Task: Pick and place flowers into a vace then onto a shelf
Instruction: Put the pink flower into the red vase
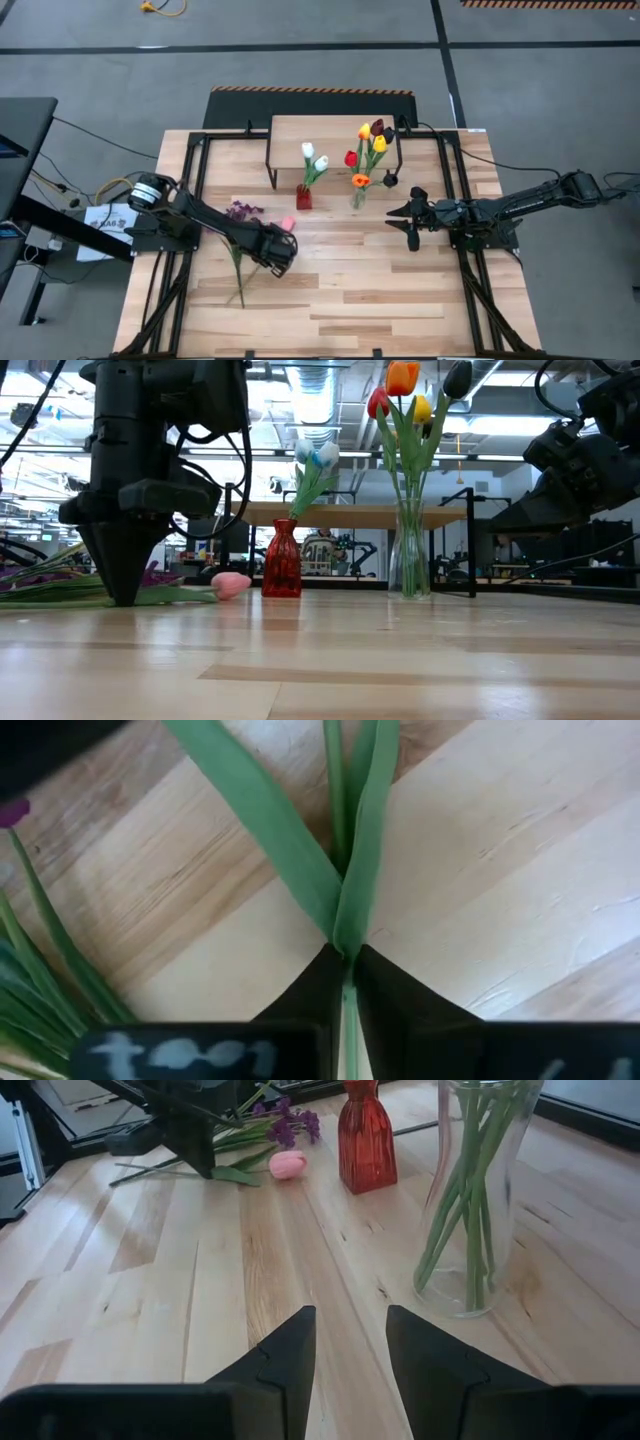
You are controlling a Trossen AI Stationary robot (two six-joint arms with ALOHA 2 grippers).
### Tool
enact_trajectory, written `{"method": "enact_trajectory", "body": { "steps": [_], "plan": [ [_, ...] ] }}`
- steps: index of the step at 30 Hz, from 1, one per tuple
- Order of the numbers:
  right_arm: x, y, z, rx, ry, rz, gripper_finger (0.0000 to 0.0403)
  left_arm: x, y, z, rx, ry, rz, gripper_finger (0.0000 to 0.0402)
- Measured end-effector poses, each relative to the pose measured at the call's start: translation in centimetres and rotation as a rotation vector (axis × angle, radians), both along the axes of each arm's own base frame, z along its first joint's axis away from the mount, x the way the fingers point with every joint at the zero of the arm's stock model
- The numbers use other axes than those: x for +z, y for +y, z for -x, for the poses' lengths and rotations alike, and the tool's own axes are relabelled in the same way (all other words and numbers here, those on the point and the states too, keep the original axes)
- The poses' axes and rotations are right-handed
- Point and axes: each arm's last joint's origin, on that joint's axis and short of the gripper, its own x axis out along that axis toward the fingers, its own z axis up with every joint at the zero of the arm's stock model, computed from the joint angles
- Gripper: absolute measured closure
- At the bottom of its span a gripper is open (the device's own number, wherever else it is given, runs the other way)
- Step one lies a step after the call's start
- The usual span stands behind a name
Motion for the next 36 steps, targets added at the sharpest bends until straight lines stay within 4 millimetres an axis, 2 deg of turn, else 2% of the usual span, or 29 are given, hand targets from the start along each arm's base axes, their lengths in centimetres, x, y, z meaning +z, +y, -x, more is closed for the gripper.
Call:
{"method": "enact_trajectory", "body": {
  "steps": [4, 13, 17, 23, 28, 32, 34, 36],
  "plan": [
    [0.0, 0.0, 0.0, 0.000, 0.000, 0.000, 0.0285, 0.7, -1.0, -0.7, -0.008, -0.049, -0.006, 0.0389],
    [0.0, 0.0, 0.0, 0.000, 0.000, 0.000, 0.0285, 4.6, -3.5, -4.0, -0.086, -0.314, 0.008, 0.0388],
    [0.0, 0.0, 0.0, 0.000, 0.000, 0.000, 0.0285, 7.2, -4.8, -5.5, -0.141, -0.471, -0.017, 0.0389],
    [0.0, 0.0, 0.0, 0.000, 0.000, 0.000, 0.0285, 12.1, -6.8, -6.8, -0.230, -0.662, -0.166, 0.0396],
    [0.0, 0.0, 0.0, 0.000, 0.000, 0.000, 0.0285, 16.6, -9.5, -6.1, -0.271, -0.801, -0.377, 0.0398],
    [0.0, 0.0, 0.0, 0.000, 0.000, 0.000, 0.0285, 19.8, -13.0, -4.2, -0.336, -0.922, -0.605, 0.0399],
    [0.0, 0.0, 0.0, 0.000, 0.000, 0.000, 0.0285, 20.4, -14.8, -3.1, -0.354, -0.977, -0.712, 0.0399],
    [0.0, 0.0, 0.0, 0.000, 0.000, 0.000, 0.0285, 20.0, -16.3, -2.4, -0.360, -1.012, -0.800, 0.0399]
  ]
}}
